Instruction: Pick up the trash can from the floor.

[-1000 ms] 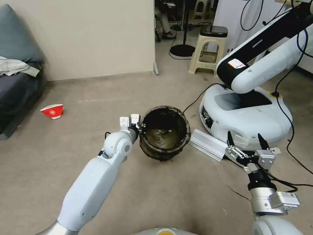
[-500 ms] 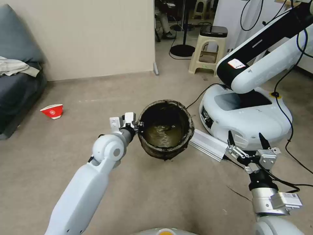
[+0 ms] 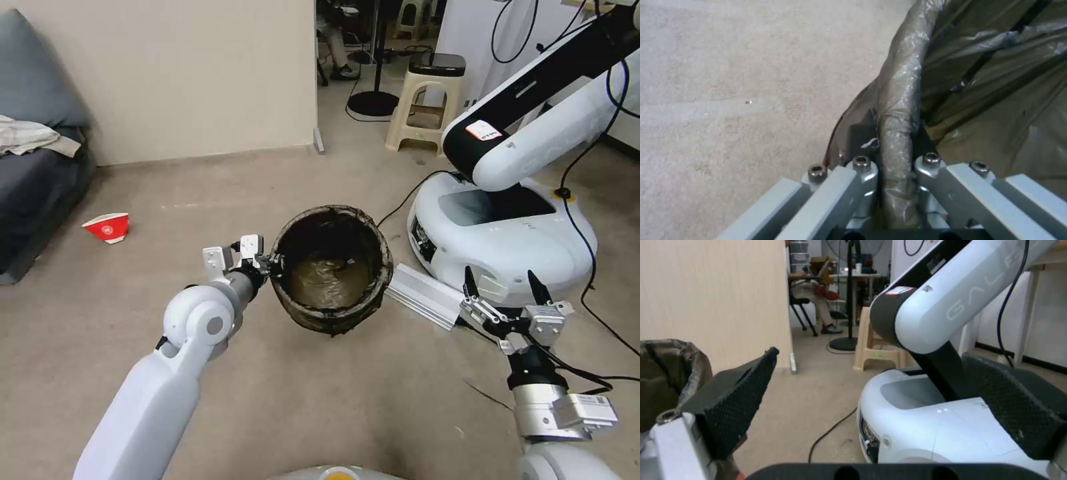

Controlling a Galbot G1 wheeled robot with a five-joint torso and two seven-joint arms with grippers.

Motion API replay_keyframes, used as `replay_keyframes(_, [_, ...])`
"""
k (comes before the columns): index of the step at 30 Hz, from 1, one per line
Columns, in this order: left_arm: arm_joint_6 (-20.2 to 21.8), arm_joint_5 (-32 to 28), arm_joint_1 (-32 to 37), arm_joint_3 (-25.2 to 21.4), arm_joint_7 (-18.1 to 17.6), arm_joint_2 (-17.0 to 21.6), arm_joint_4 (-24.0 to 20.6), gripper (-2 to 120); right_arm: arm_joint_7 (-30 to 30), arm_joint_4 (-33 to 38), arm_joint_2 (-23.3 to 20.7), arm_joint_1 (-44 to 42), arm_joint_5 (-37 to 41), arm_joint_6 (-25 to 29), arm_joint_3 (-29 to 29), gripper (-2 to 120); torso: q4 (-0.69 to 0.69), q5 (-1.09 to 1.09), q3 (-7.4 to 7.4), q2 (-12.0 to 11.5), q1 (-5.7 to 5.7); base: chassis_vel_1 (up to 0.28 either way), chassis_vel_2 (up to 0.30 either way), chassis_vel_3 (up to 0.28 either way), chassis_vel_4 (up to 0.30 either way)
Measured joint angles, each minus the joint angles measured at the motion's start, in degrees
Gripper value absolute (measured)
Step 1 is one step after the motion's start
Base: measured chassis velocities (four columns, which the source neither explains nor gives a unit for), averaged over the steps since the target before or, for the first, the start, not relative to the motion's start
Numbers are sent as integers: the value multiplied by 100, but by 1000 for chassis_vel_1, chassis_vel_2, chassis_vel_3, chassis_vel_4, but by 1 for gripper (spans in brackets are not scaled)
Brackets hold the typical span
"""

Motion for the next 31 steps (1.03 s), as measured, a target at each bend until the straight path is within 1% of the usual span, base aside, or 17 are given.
replay_keyframes(9, [7,28,183,-100,42,5,-140,2,1,-3,-27,27,9,0,-13,100,1,0,0,0,0,0,0,0,0])
replay_keyframes(31, [7,50,139,-64,67,23,-116,2,14,-95,-16,109,18,-30,-22,100,0,0,0,0,0,0,0,0,0])
